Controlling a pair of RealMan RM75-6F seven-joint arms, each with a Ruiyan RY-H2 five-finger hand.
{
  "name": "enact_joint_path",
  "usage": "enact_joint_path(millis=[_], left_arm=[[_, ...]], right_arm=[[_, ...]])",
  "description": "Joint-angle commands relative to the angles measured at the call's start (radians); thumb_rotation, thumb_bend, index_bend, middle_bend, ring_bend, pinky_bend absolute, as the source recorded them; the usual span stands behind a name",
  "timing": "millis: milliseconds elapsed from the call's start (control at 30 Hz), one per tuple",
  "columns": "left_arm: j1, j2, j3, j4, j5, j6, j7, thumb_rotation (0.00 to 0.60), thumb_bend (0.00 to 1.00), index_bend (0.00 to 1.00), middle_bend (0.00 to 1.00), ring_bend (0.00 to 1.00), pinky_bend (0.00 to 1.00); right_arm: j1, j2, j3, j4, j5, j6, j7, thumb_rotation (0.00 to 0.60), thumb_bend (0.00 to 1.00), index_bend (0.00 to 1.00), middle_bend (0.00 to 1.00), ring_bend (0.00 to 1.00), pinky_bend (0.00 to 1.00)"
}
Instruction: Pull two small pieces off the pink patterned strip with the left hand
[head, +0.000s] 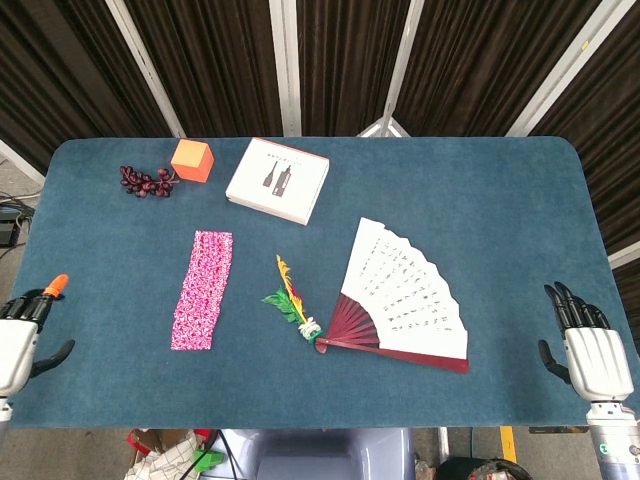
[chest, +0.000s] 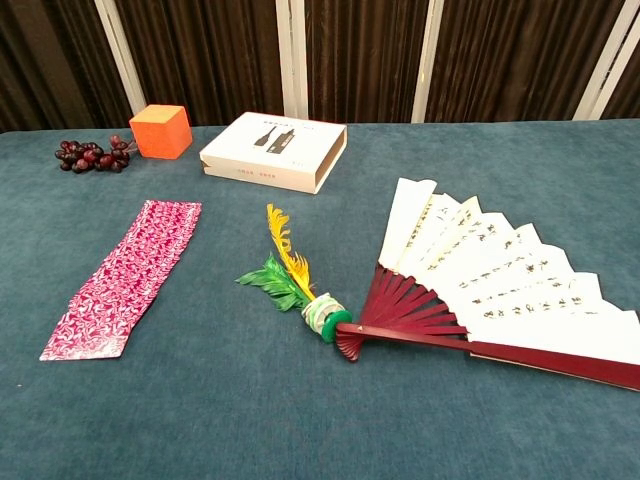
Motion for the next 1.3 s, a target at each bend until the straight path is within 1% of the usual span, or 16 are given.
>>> enact_joint_path(millis=[33, 100, 167, 267, 333, 433, 567, 700, 833, 967, 1300], left_arm=[[-0.025, -0.008, 0.008, 0.024, 0.008, -0.041, 0.003, 0.600, 0.53, 0.12, 0.71, 0.60, 0.65], [-0.043, -0.015, 0.001, 0.030, -0.010, -0.077, 0.036, 0.600, 0.63, 0.13, 0.79, 0.67, 0.70], [-0.066, -0.024, 0.002, 0.030, -0.022, -0.127, 0.059, 0.600, 0.72, 0.13, 0.83, 0.71, 0.72], [-0.107, -0.025, 0.021, 0.016, -0.029, -0.228, 0.067, 0.600, 0.82, 0.13, 0.85, 0.74, 0.73], [-0.135, -0.021, 0.034, 0.000, -0.036, -0.297, 0.090, 0.600, 0.84, 0.13, 0.85, 0.75, 0.73], [-0.167, -0.024, 0.044, -0.030, -0.059, -0.374, 0.163, 0.600, 0.86, 0.13, 0.86, 0.75, 0.73], [-0.199, -0.044, 0.050, -0.066, -0.092, -0.446, 0.259, 0.600, 0.88, 0.13, 0.86, 0.77, 0.74], [-0.218, -0.061, 0.060, -0.093, -0.125, -0.497, 0.312, 0.600, 0.89, 0.13, 0.86, 0.78, 0.74], [-0.234, -0.082, 0.071, -0.094, -0.172, -0.547, 0.360, 0.600, 0.90, 0.12, 0.86, 0.79, 0.74], [-0.248, -0.107, 0.078, -0.087, -0.205, -0.582, 0.395, 0.600, 0.90, 0.12, 0.86, 0.79, 0.74], [-0.264, -0.147, 0.083, -0.079, -0.259, -0.596, 0.464, 0.600, 0.90, 0.12, 0.86, 0.79, 0.74]], right_arm=[[0.001, 0.000, 0.002, 0.001, 0.002, -0.002, 0.002, 0.600, 0.43, 0.01, 0.09, 0.16, 0.23], [0.003, -0.001, 0.003, 0.001, 0.003, -0.003, 0.003, 0.600, 0.43, 0.01, 0.09, 0.16, 0.23], [0.004, -0.002, 0.002, 0.001, 0.002, -0.004, 0.002, 0.600, 0.43, 0.01, 0.09, 0.16, 0.23], [0.007, -0.004, 0.002, 0.001, 0.002, -0.009, -0.001, 0.600, 0.43, 0.01, 0.09, 0.16, 0.23], [0.008, -0.005, 0.001, 0.002, 0.004, -0.013, -0.003, 0.600, 0.43, 0.01, 0.09, 0.16, 0.23], [0.009, -0.007, 0.002, 0.003, 0.007, -0.016, -0.005, 0.600, 0.43, 0.01, 0.09, 0.16, 0.23], [0.010, -0.007, 0.003, 0.004, 0.012, -0.018, -0.004, 0.600, 0.42, 0.01, 0.09, 0.16, 0.23], [0.009, -0.006, 0.005, 0.005, 0.016, -0.017, 0.001, 0.600, 0.43, 0.01, 0.09, 0.16, 0.23], [0.008, -0.004, 0.007, 0.007, 0.020, -0.016, 0.010, 0.600, 0.43, 0.01, 0.09, 0.16, 0.23], [0.008, -0.002, 0.007, 0.008, 0.022, -0.017, 0.014, 0.600, 0.43, 0.01, 0.09, 0.16, 0.23], [0.009, -0.002, 0.006, 0.008, 0.020, -0.019, 0.017, 0.600, 0.43, 0.01, 0.09, 0.16, 0.23]])
